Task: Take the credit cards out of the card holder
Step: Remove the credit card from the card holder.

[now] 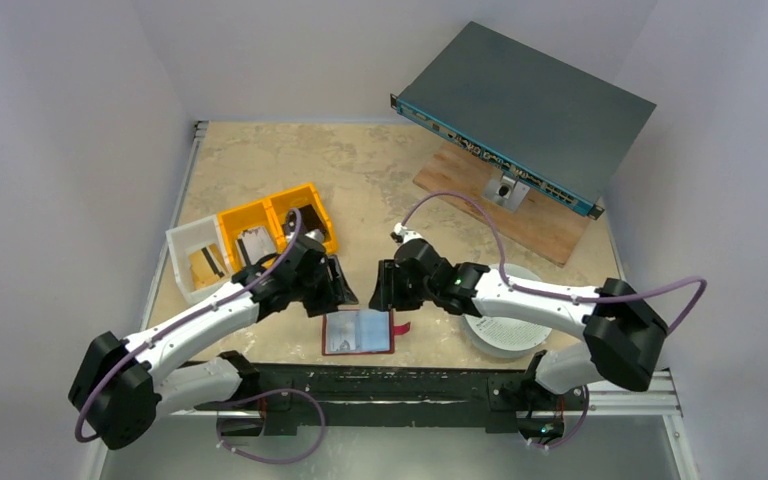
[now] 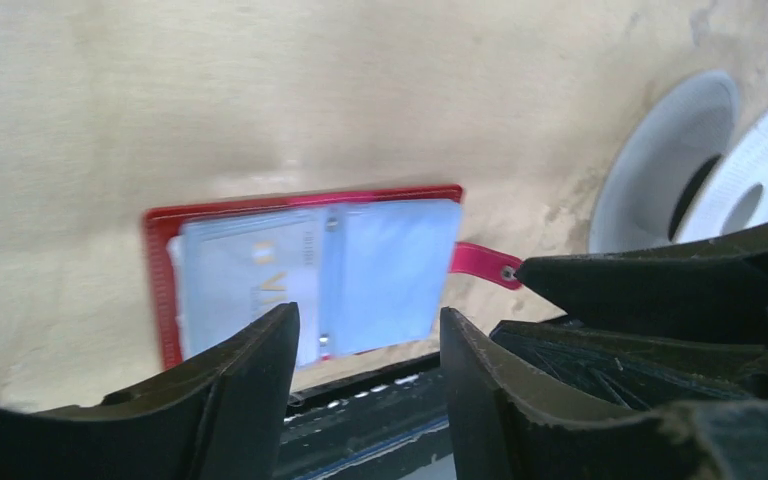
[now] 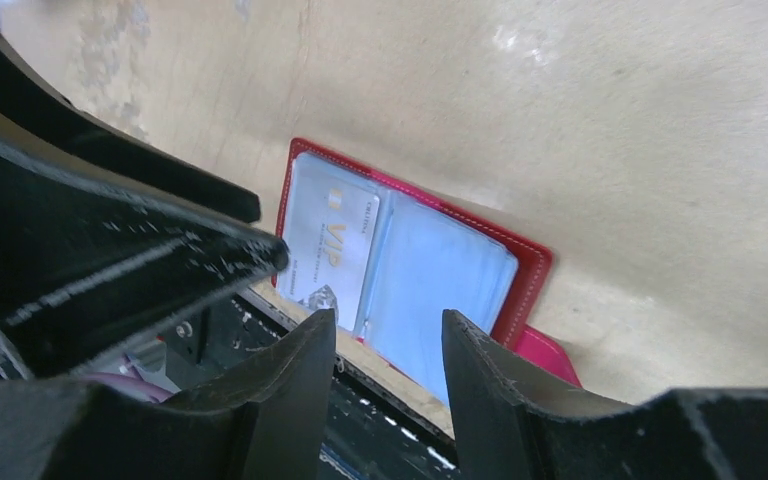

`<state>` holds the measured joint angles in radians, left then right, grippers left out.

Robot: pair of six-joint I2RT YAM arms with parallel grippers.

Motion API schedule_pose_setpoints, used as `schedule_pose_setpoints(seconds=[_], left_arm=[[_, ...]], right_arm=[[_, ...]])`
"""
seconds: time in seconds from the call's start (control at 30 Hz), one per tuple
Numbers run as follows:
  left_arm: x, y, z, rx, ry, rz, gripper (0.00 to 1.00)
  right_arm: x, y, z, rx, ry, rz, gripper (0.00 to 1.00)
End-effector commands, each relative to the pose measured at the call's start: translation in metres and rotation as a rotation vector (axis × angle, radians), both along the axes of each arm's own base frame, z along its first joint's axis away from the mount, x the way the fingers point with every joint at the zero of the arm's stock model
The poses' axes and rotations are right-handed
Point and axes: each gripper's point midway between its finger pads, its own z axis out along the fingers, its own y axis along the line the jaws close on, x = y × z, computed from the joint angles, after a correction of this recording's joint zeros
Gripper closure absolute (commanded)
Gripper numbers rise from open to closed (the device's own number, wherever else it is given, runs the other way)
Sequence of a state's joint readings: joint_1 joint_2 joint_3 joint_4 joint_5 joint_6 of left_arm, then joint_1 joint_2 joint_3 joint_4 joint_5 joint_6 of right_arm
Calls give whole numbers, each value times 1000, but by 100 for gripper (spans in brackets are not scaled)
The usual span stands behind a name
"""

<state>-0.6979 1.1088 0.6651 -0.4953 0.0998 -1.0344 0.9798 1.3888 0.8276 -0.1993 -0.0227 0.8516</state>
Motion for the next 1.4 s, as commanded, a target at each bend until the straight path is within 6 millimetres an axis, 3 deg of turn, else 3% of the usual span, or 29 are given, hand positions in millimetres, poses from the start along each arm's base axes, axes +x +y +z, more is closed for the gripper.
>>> schedule_pose_setpoints(seconds=[0.0, 0.27, 0.53, 1.07, 1.37], left_arm=[[-10, 39, -23, 83, 39, 69, 49], [-19, 43, -40, 74, 70, 65, 69], [-21, 43, -48, 76, 85, 60, 85], [-35, 37, -71, 82, 139, 52, 94], [-42, 34, -81, 103, 187, 116, 97]], right_arm=[[-11, 35, 3, 77, 17, 76, 57], [-20, 71, -22, 86, 88, 154, 64], [-23, 73, -45, 50, 129, 169, 66], [-27, 69, -78, 27, 174, 176, 66], [-28, 83, -77, 79, 178, 235, 64]])
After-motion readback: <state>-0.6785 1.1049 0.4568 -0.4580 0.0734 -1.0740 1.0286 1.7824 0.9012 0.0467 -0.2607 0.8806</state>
